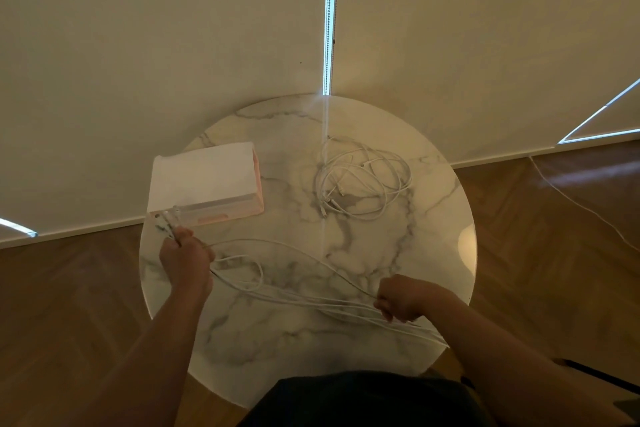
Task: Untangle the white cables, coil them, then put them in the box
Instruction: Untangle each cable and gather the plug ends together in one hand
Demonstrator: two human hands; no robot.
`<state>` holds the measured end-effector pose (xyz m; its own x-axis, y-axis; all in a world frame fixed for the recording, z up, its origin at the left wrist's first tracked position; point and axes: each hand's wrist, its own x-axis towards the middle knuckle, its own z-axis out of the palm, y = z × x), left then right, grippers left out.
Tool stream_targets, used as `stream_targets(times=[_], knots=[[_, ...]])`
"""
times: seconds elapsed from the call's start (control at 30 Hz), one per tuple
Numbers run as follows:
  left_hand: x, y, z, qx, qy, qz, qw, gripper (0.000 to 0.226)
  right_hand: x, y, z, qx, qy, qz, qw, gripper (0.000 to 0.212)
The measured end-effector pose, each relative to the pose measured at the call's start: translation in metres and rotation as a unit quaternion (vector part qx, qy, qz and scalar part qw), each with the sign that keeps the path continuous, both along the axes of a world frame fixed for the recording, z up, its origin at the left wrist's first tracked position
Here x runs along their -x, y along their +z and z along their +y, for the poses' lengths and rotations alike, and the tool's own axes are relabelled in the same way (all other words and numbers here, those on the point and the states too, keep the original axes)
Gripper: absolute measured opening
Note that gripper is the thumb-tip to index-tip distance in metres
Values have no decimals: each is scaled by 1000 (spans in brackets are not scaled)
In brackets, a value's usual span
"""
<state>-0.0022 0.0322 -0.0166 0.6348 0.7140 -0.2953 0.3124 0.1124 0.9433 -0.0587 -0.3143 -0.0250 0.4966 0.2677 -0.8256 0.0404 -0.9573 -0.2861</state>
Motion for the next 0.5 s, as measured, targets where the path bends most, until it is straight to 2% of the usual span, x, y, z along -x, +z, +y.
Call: stream_targets(times=[0.07,0.13,0.2,0.33,0.4,0.5], knots=[[-1,2,-2,6,-24,-19,1000,32,4,-6,3,19,-9,23,1000,22],[0,3,-6,-25,-52,-20,998,32,10,-6,-3,67,8,83,994,12],[4,5,-13,-33,-78,-26,996,34,17,-2,-15,153,50,119,980,24],[8,9,-23,40,-99,-63,992,33,28,-3,-44,262,92,105,955,53],[7,11,-24,42,-101,-61,992,33,21,-7,-47,277,71,64,956,64],[5,15,-27,41,-113,-62,991,34,1,-1,-32,246,23,-16,969,72]])
